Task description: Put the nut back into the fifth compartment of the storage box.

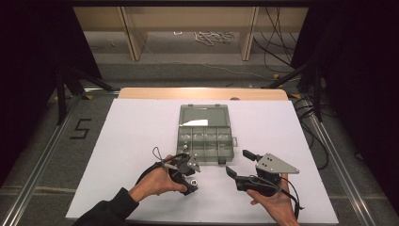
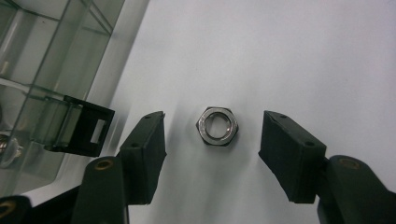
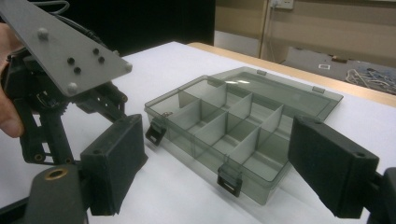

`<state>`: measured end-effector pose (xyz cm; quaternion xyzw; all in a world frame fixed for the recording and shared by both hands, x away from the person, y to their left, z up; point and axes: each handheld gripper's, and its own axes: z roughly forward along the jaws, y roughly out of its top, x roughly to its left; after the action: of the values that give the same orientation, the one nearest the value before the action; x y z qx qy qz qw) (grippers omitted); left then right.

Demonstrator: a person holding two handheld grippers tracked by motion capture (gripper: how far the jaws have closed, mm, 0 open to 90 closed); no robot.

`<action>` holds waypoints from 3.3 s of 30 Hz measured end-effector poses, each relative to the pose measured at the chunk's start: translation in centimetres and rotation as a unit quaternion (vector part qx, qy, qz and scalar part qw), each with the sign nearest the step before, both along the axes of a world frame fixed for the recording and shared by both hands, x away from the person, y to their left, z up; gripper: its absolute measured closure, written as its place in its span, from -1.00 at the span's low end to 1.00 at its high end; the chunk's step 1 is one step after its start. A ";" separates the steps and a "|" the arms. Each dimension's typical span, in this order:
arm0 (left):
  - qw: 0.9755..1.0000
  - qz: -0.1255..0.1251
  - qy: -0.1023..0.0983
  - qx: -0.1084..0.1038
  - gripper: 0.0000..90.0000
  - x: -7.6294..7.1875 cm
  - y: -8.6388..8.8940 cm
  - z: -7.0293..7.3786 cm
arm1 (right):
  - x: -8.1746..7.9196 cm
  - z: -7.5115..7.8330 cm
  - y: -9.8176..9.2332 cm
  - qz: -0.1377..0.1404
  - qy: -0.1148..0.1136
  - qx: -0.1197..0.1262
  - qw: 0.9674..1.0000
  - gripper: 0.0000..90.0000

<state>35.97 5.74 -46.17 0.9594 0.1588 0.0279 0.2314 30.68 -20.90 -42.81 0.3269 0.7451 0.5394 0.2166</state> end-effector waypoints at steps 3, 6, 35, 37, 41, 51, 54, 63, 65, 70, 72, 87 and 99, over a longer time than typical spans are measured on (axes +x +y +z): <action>1.000 -0.004 -0.002 0.002 -0.09 0.0 -0.2 -0.1 | 0.0 0.0 0.0 0.001 0.001 -0.001 1.000 -0.57; 1.000 -0.009 -0.001 0.004 -0.05 0.0 -0.4 -0.2 | 0.0 0.0 0.0 0.001 0.001 -0.001 1.000 -0.56; 0.999 -0.041 -0.005 0.021 0.50 0.4 -0.7 -0.3 | 0.0 0.0 0.0 0.000 -0.001 0.001 1.000 -0.56; 0.999 -0.042 -0.005 0.021 0.50 0.4 -0.7 -0.1 | 0.0 0.0 0.0 0.000 -0.001 0.001 1.000 -0.56; 0.999 -0.038 -0.006 0.019 0.50 0.4 -0.5 0.3 | 0.0 0.0 0.0 0.001 0.000 0.000 1.000 -0.56; 1.000 -0.022 -0.003 0.000 0.50 0.7 0.2 1.6 | 0.0 0.0 0.0 0.000 -0.002 0.001 1.000 -0.56; 1.000 -0.017 -0.006 -0.003 0.50 0.9 0.6 2.0 | 0.0 0.0 0.0 0.000 -0.002 0.001 1.000 -0.56; 0.999 0.010 -0.023 -0.026 0.50 1.6 1.8 3.9 | 0.0 0.0 0.0 -0.001 0.001 0.001 1.000 -0.56; 0.999 0.008 -0.034 -0.023 0.49 1.9 2.1 4.5 | 0.0 0.0 0.0 0.000 0.003 -0.001 1.000 -0.56; 0.999 0.012 -0.044 -0.024 0.50 2.6 2.9 5.7 | 0.0 -0.1 0.0 -0.001 0.001 0.001 1.000 -0.56; 0.999 0.013 -0.045 -0.022 0.50 2.9 3.2 5.8 | 0.0 -0.1 0.1 -0.001 0.001 0.000 1.000 -0.56; 0.998 0.041 -0.050 -0.025 0.50 5.1 3.8 5.6 | 0.1 -0.1 0.1 0.000 0.003 0.002 1.000 -0.56; 0.997 0.056 -0.053 -0.023 0.49 6.8 3.8 5.1 | 0.2 -0.1 0.0 -0.001 -0.005 -0.001 1.000 -0.56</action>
<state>42.81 9.58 -41.05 0.9405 0.2004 0.0883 0.2598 30.85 -20.88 -42.93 0.3244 0.7442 0.5404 0.2210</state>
